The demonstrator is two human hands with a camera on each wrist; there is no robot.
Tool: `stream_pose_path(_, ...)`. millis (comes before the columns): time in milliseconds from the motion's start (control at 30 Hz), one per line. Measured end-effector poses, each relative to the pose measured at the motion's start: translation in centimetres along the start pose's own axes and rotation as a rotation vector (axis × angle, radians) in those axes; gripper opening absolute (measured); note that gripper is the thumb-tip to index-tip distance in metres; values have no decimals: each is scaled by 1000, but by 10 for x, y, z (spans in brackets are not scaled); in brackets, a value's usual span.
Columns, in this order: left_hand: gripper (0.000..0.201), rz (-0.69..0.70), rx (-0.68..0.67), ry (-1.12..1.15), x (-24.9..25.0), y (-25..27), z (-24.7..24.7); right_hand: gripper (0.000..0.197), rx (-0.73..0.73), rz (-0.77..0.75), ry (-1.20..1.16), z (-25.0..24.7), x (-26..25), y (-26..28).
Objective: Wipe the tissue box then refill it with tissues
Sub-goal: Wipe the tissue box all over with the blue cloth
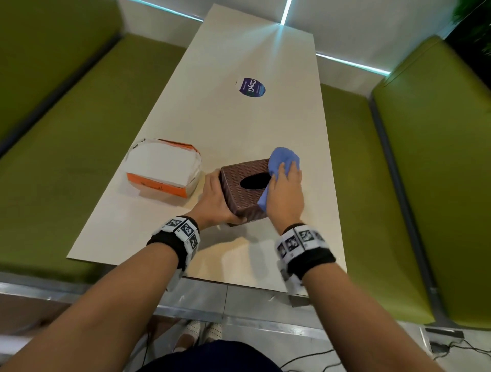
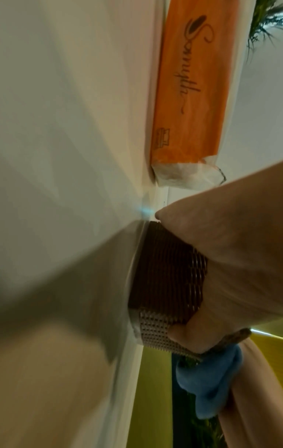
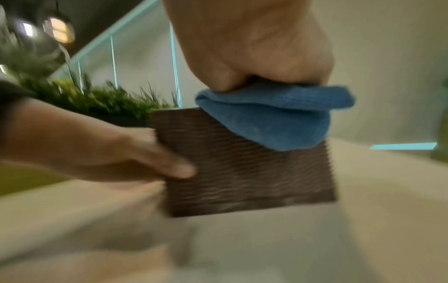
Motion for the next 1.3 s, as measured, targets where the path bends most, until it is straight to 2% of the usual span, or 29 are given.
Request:
stream_pose_path(33,125,-23,-6,-18,-3,-2,1,57,8,15,-81,6,-11,13)
stream_pose_path(67,109,-14,3,-51,-3,-3,2,54,-23,-9,-135,10,-28,25)
stream_pose_path(100,89,-30,-39,-26,-2,-2,4,54,-14,-78,-136,15,-47,34)
stream_pose_path(133,72,12,-27,-20,-3,-4,4,58,25,-149,-119,14,-65,41)
stream_pose_path(167,67,47,-17,-23,-1,-4,2,60,52,-220,-73,15,-78,42)
stream_pose_path(200,74,105,13,-57,2,-4,-1,59,36,-276,-33,16,-87,38)
stream_pose_path(267,107,161,2,-108,7,-4,1,53,-47,-301,56,19,-88,14)
stream_pose_path(333,124,132,53,-78,5,-2,1,57,-78,-319,186,18,-75,-13)
stream_pose_path(400,127,83,93,-10,6,-1,0,56,-68,-247,239,14,-47,-38)
stream_pose_path(500,125,42,88,22,4,0,0,44,-102,-27,56,9,-7,-56)
stream_pose_path(600,125,59,71,38,6,2,3,35,-118,93,39,8,7,-69)
stream_pose_path(700,127,48,84,47,7,6,5,36,-144,209,-23,4,12,-77)
stream_pose_path(767,131,22,67,30,4,4,5,36,-108,185,-36,0,8,-72)
stream_pose_path(833,137,-29,16,11,2,1,6,38,-73,86,-9,-3,-5,-58)
stream_pose_path(933,144,-92,-41,6,0,-1,6,46,-82,-184,74,-1,-47,-25)
stream_pose_path(967,142,-84,-65,-38,1,-2,7,48,-111,-267,64,5,-62,-13)
stream_pose_path(1033,133,-11,-73,-159,8,-3,8,48,-133,-340,-21,11,-87,-1)
stream_pose_path(1100,127,17,-43,-157,12,-3,6,47,-125,-371,-37,18,-92,-8)
stream_pose_path(1167,136,-52,-27,-58,10,1,3,47,-142,-390,47,17,-80,-24)
stream_pose_path(1200,141,-76,-26,-8,8,1,2,48,-148,-354,91,14,-68,-34)
stream_pose_path(1300,147,-101,-25,30,5,3,3,44,-86,-122,128,3,-30,-56)
Point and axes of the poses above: each hand's wrist, its own y-axis away from the middle knuckle, its own z-axis out of the palm, x = y × z, the point moved 7 cm from there along -y, towards the middle knuckle, and after that the axes turned 7 degrees about y, right-handed, at the moved point
